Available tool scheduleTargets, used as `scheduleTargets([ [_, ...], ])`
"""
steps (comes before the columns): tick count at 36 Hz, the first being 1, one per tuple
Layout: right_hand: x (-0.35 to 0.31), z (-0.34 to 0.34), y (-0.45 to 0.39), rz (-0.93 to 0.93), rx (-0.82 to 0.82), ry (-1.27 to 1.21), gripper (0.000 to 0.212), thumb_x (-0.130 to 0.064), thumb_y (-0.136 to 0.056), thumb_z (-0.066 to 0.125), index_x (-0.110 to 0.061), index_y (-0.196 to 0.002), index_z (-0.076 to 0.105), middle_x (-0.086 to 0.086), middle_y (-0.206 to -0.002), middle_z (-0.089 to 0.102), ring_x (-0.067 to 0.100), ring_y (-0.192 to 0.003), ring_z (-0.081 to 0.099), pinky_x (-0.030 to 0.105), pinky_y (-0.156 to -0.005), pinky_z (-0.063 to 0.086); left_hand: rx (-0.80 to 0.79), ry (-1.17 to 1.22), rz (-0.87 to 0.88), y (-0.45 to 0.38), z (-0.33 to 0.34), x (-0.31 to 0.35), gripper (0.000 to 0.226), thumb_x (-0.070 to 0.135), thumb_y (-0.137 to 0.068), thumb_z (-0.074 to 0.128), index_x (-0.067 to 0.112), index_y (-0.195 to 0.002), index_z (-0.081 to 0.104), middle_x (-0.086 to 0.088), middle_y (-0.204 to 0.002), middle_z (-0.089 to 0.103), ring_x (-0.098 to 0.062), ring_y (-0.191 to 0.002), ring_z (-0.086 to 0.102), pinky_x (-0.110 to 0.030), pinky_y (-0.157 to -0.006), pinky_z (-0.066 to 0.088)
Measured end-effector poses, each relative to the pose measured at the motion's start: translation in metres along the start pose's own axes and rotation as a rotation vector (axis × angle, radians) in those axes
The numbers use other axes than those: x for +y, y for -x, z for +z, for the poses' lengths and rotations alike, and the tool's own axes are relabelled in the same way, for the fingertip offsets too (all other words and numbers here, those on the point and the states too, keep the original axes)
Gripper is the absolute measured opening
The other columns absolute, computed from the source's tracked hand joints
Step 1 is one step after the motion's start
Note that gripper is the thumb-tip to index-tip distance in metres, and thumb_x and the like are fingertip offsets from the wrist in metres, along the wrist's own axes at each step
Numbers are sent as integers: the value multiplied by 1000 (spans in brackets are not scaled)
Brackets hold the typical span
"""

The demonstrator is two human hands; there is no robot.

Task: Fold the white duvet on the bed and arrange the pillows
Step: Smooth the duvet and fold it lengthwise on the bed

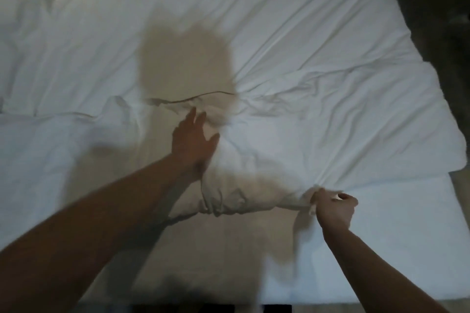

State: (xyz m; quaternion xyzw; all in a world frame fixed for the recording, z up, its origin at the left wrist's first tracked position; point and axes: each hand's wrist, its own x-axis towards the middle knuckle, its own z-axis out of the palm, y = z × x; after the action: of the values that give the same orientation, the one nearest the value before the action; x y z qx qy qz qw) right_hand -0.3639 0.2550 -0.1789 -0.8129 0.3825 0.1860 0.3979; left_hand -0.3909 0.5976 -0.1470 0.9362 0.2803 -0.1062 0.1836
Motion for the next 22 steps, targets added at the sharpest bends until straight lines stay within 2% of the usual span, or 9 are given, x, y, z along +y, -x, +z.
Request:
scheduleTargets([
  [3,-16,-2,-16,76,-20,-107,76,-45,-74,75,-8,-130,40,14,-126,54,32,-101,62,41,-83,53,-196,-110,-12,50,41,-5,91,78,-82,37,35,-156,6,6,-165,-9,-24,-151,-1,-59,-117,1],
  [6,-31,-3,-43,266,-99,-215,85,-56,-60,78,-14,-121,37,10,-109,62,21,-79,66,34,-61,57,-284,-124,-82,81,74,-6,108,92,-62,22,41,-155,-2,13,-162,-19,-23,-151,-12,-66,-115,-3],
  [9,-33,-5,-78,272,-112,-231,91,-61,-59,75,-9,-125,40,11,-95,63,19,-64,60,29,-54,53,-279,13,-217,77,95,28,105,90,-65,35,47,-152,-4,16,-161,-19,-28,-150,-14,-66,-115,-4],
  [11,-32,-15,-102,188,-157,-178,73,-51,-76,70,1,-123,50,9,-84,61,20,-61,57,26,-52,50,-230,131,-260,67,105,65,101,86,-69,44,51,-151,-3,18,-162,-15,-32,-150,-11,-66,-115,-1],
  [13,-30,-27,-119,82,-209,-137,45,-35,-89,60,4,-112,57,14,-90,63,24,-67,57,29,-60,50,-220,208,-266,59,116,105,97,82,-73,50,53,-150,-1,20,-162,-13,-31,-150,-10,-67,-114,1],
  [14,-26,-33,-124,46,-204,-140,41,-36,-91,57,2,-109,56,19,-100,64,28,-75,60,33,-69,52,-235,219,-261,57,122,126,95,81,-75,51,54,-150,-1,21,-161,-13,-31,-150,-11,-67,-114,1],
  [17,-11,-50,-127,-32,-128,-24,67,-54,-84,51,1,-123,55,26,-121,62,40,-102,63,48,-90,52,-286,194,-258,57,148,186,94,79,-77,50,51,-152,-1,19,-161,-15,-33,-149,-17,-69,-112,-6],
  [19,-6,-60,-131,-12,-211,-2,70,-57,-81,52,-1,-124,57,24,-115,64,39,-91,68,47,-77,57,-299,176,-261,57,165,218,95,79,-79,49,48,-153,-3,16,-162,-16,-32,-148,-20,-68,-112,-11],
  [22,-12,-81,-138,79,-443,-40,48,-43,-92,60,-1,-115,55,18,-100,66,25,-57,71,33,-48,56,-336,142,-230,59,178,247,92,75,-82,48,44,-153,-2,13,-163,-16,-30,-149,-19,-68,-111,-10],
])
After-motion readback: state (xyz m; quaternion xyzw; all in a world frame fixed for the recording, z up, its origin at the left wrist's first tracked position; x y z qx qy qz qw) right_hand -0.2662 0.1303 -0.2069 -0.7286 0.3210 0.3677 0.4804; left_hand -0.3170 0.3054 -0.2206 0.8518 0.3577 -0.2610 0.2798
